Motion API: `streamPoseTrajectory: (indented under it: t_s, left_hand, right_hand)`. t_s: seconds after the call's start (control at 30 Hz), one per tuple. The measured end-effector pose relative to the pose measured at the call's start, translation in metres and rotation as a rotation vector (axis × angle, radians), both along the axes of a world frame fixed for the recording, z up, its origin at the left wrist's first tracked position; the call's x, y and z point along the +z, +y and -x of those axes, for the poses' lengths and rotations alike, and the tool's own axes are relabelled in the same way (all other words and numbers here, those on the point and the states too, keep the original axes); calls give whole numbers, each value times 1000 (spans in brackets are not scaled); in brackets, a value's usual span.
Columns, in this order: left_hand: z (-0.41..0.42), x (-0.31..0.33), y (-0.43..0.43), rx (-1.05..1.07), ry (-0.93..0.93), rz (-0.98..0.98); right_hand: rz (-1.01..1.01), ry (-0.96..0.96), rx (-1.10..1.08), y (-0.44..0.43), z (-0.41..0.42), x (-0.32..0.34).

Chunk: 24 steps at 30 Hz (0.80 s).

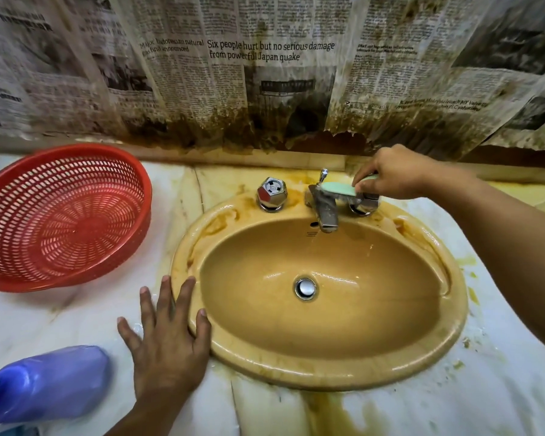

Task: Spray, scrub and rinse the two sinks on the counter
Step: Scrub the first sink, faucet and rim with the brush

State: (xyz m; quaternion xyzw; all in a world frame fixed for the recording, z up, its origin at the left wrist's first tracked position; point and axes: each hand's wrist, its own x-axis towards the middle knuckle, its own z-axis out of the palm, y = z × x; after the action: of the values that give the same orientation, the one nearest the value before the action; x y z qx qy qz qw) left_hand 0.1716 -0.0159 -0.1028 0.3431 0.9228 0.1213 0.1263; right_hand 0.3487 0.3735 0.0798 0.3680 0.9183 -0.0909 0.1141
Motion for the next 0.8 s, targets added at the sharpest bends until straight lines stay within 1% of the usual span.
streamPoseTrajectory:
  t_s: [0.1, 0.17, 0.23, 0.3, 0.37, 0.4, 0.47, 0.53, 0.6, 0.67, 0.7, 0.8]
  left_hand:
    - [2, 0, 1, 14, -4, -6]
    - [2, 0, 1, 17, -1, -9]
    - [2, 0, 2, 18, 0, -18]
    - [2, 0, 2, 19, 3, -16]
    - [2, 0, 2, 20, 0, -14]
    - [3, 0, 2, 22, -1, -16]
    - [4, -1, 3, 25, 3, -16]
    - [5, -1, 3, 24, 7, -9]
    - [6, -1, 4, 23, 9, -8]
    - [6, -2, 4, 21, 12, -5]
    - [6, -1, 4, 21, 13, -5]
    - [6, -1, 4, 23, 15, -7]
  right_hand:
    - [-16, 83, 8, -12, 14, -20]
    - [89, 89, 49, -11, 17, -13]
    - [209, 13, 83, -2, 15, 1]
    - [180, -13, 69, 4, 12, 5]
    - [69, 35, 92, 0, 14, 0]
    - [69, 54, 125, -5, 15, -2]
    - [144, 29, 191, -15, 10, 1]
    - [215, -7, 184, -15, -2, 11]
    - [176, 29, 154, -15, -10, 11]
    - [65, 98, 175, -22, -9, 5]
    - [56, 113, 204, -27, -8, 2]
    - [149, 21, 231, -33, -16, 5]
